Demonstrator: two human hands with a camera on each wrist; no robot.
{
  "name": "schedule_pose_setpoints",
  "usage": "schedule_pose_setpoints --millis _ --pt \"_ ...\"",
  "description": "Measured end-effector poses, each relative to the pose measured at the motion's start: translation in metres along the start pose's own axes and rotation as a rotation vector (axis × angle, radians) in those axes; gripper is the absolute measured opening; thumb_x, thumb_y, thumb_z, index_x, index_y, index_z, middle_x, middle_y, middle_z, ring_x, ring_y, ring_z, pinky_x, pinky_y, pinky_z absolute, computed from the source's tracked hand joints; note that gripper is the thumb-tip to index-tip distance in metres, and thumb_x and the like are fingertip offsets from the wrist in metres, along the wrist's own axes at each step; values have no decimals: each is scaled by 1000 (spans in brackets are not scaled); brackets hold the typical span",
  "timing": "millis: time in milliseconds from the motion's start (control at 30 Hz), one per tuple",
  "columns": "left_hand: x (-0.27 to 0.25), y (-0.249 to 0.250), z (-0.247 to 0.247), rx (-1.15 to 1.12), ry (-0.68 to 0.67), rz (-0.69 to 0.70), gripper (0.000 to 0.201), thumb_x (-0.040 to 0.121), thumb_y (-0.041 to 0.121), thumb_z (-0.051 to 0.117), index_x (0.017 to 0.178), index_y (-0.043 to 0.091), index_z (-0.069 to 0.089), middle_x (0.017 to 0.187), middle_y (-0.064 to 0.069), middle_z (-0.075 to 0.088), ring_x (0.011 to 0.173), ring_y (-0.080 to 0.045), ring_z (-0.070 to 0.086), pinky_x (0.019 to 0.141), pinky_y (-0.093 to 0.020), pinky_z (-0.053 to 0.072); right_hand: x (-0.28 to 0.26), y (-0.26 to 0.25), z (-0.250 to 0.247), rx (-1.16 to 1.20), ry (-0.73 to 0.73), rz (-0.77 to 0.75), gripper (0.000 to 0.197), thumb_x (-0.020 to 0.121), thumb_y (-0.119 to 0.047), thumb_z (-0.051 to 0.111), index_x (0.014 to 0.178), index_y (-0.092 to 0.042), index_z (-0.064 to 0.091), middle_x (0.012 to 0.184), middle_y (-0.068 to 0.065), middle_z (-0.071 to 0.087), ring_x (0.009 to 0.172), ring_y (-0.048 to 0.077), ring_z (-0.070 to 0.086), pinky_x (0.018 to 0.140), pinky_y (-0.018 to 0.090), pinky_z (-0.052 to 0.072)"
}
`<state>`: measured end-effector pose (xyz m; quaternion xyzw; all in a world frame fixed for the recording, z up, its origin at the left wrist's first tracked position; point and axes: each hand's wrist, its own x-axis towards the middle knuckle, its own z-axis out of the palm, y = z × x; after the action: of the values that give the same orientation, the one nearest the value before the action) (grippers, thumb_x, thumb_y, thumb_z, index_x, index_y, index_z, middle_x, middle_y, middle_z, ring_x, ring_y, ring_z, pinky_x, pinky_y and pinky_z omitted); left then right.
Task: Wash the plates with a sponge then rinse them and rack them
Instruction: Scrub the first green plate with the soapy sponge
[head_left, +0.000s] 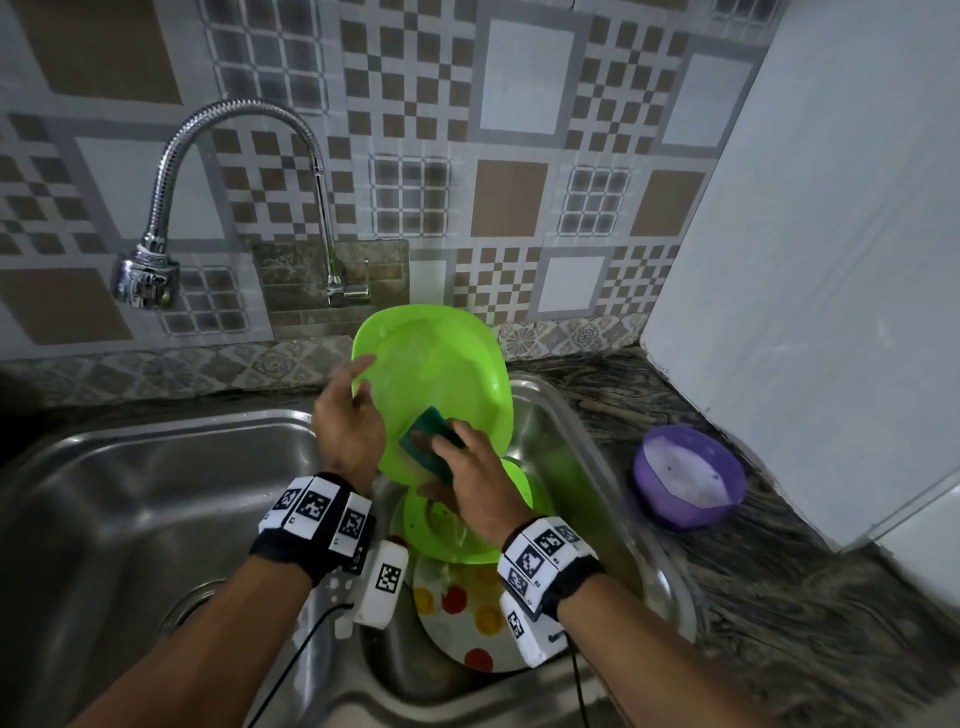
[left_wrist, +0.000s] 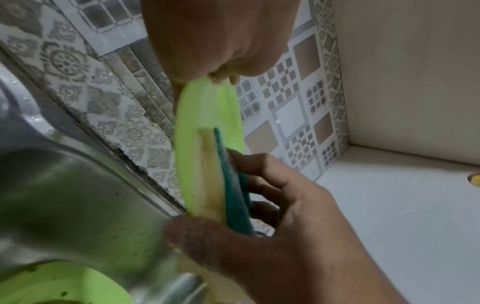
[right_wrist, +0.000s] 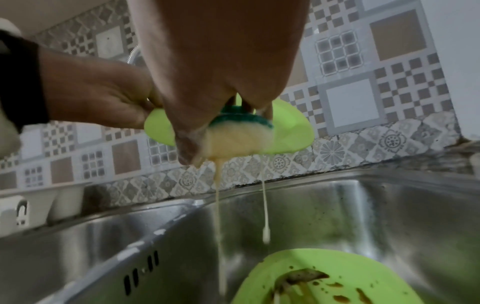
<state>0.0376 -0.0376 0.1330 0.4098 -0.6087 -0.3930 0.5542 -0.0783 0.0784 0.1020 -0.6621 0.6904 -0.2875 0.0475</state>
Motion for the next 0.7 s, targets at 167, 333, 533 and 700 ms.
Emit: schedule_pose_setpoints --millis 167,333,533,700 --pt "2 -2 -18 360 -339 117 24 93 16 53 113 24 64 118 -7 59 86 -18 61 75 -24 45 -19 9 -11 -70 -6 15 55 74 -22 69 126 -23 51 135 15 44 116 34 47 99 42 46" --pt "16 -9 -43 559 -707 184 42 76 66 55 102 35 63 98 2 71 84 -13 68 78 -33 56 -24 27 -43 63 51 95 57 77 -19 68 130 -32 51 134 2 44 120 18 46 104 32 43" --pt "14 -19 -42 905 -567 644 36 89 52 41 111 35 65 97 0 75 76 -25 70 59 -29 50 -15 49 -66 176 82 73 59 75 -13 71 129 -28 52 123 -4 49 112 11 48 100 29 45" --pt "11 -18 -25 817 -422 607 39 86 47 36 98 27 68 92 -2 64 84 -31 53 70 -37 39 -19 61 -54 168 139 109 56 85 -36 62 136 -41 38 128 2 49 119 15 47 102 40 43"
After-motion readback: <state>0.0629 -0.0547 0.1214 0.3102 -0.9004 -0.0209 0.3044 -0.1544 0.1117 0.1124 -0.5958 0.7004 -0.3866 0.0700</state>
